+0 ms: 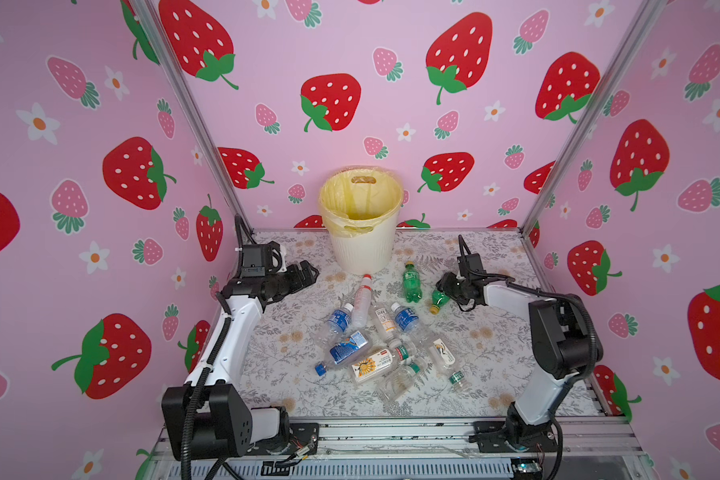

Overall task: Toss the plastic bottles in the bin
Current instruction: 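Lift the green bottle with the right gripper and carry it toward the bin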

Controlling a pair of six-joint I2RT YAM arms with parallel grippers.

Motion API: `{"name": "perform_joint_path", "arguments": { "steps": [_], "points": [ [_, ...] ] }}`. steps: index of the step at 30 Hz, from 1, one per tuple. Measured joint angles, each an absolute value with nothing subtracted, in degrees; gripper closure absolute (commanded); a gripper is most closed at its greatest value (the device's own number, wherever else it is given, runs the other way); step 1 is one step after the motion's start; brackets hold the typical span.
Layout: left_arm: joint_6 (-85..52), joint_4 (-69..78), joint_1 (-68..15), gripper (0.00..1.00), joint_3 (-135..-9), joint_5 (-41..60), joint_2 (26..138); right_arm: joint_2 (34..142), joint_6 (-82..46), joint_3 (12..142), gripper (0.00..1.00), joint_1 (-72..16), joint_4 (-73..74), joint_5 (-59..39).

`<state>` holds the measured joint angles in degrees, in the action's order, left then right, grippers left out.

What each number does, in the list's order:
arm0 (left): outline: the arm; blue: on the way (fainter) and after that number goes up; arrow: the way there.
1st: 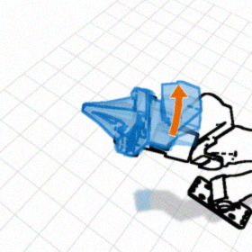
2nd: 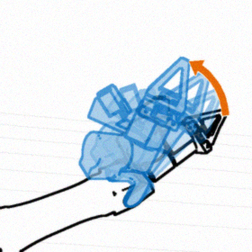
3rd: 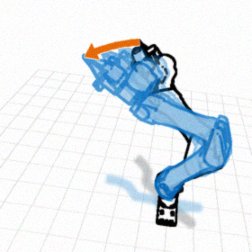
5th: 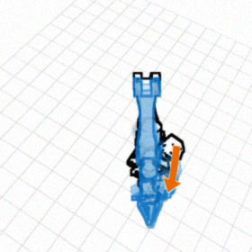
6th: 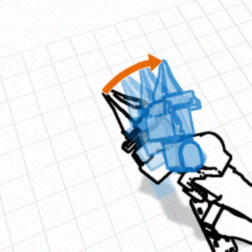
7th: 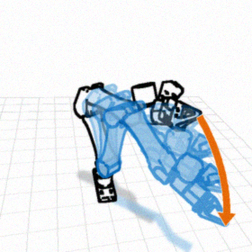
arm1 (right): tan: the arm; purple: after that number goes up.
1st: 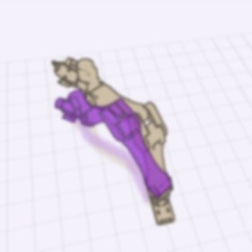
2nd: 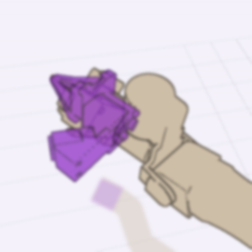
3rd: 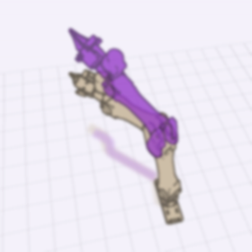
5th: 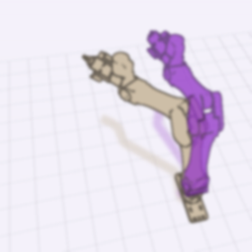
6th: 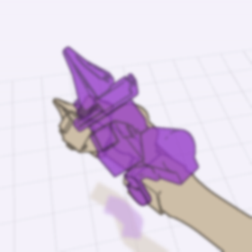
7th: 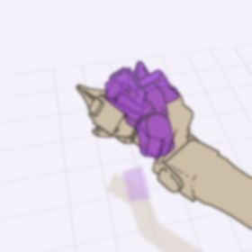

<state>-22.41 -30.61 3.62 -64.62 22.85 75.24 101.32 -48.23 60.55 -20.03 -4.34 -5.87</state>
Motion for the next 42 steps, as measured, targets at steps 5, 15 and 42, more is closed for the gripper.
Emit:
{"name": "perform_joint_path", "arguments": {
  "steps": [5, 15, 42],
  "points": [
    [-22.55, -30.5, 3.88, 0.01, -64.6, 23.14, 75.24, 93.69, -45.23, 58.06, 0.42, -20.03, -4.23, -5.04],
    [-22.87, -30.17, 4.32, 0.01, -64.31, 23.7, 75.02, 81.36, -40.14, 56.18, 0.43, -20.58, -2.96, -5.48],
    [-23.86, -29.8, 4.89, 0.01, -64.18, 24.71, 74.32, 75.05, -25.89, 65.43, 0.42, -35.18, 0.51, -3.2]
  ]
}}
